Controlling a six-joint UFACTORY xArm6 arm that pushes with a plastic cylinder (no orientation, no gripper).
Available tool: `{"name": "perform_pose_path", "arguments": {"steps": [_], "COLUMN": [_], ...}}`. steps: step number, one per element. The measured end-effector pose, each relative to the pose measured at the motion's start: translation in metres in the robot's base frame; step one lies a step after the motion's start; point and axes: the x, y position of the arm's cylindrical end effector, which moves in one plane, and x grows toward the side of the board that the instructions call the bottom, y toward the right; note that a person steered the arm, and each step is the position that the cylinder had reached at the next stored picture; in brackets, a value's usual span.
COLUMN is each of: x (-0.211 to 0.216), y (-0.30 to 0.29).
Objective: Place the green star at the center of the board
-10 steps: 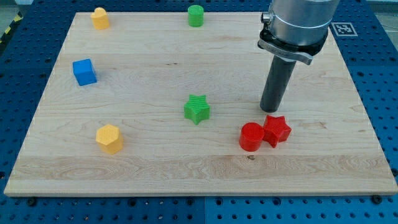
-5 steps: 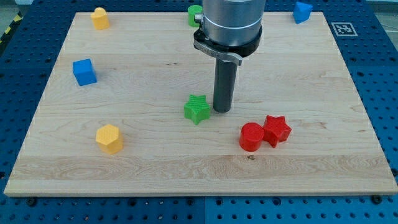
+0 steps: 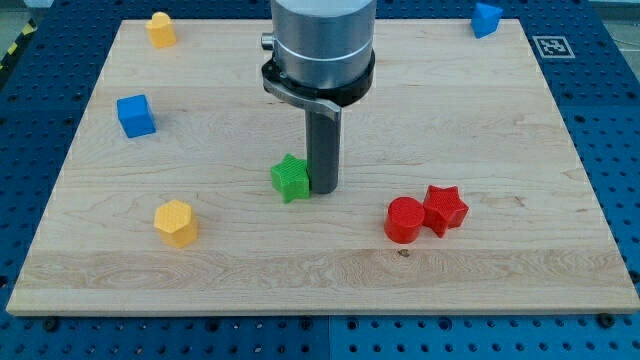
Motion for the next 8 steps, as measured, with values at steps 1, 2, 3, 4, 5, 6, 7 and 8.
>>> {"name": "perform_pose_path", "arguments": {"steps": [1,2,3,4,5,6,7,8], "x": [0.020,0.028,0.019,0.008,0.008,-0.006,-0.007,-0.008], "y": [0.000,-0.038,-0.048,-0.048,-0.048,-0.048,-0.048,-0.048]}}
